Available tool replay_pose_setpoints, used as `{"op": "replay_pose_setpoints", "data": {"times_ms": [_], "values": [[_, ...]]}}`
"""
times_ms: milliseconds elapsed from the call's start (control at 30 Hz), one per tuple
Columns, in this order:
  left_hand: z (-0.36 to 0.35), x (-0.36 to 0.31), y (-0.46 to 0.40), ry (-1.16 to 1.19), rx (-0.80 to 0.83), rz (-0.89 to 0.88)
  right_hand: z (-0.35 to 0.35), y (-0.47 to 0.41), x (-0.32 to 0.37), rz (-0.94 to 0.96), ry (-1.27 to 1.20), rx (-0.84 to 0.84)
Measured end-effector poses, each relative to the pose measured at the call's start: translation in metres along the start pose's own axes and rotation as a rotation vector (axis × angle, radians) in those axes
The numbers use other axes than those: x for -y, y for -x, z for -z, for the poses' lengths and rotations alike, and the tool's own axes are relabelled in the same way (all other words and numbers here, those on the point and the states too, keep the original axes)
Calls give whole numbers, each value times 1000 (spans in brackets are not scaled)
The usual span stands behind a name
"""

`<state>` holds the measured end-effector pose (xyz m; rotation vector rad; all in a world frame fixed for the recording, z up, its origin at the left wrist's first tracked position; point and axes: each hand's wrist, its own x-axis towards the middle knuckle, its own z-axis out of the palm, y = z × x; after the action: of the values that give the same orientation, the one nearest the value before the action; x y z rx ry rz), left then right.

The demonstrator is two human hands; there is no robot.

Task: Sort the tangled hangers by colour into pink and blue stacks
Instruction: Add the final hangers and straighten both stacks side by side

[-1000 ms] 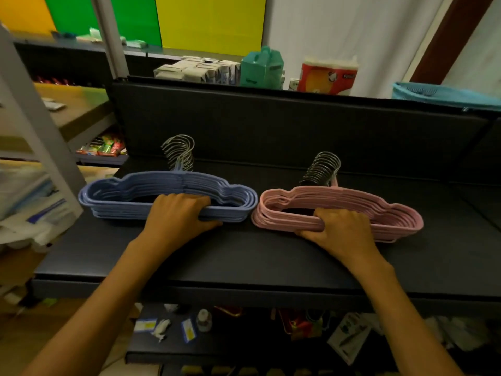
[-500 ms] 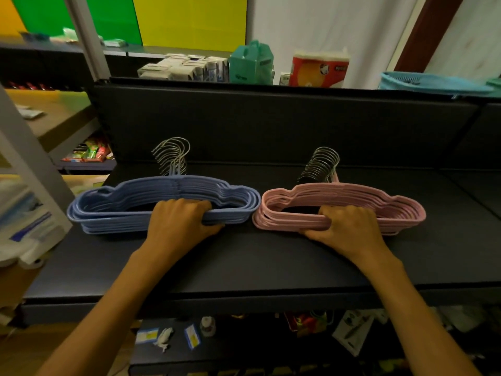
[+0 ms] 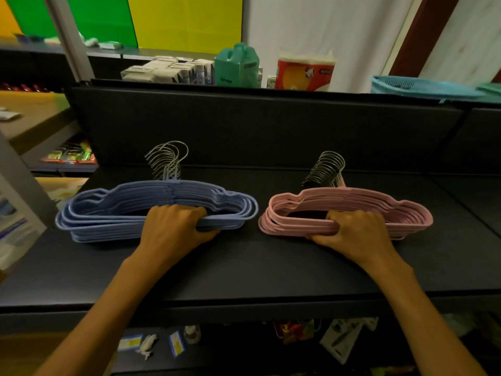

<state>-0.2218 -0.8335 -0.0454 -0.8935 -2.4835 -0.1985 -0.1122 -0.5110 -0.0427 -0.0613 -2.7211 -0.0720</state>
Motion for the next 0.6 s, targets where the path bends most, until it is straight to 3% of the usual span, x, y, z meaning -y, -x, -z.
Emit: {"op": "replay_pose_setpoints", "data": {"times_ms": [600], "values": [[-20, -112, -45, -41, -2, -31, 13, 26, -118, -31, 21, 25]]}}
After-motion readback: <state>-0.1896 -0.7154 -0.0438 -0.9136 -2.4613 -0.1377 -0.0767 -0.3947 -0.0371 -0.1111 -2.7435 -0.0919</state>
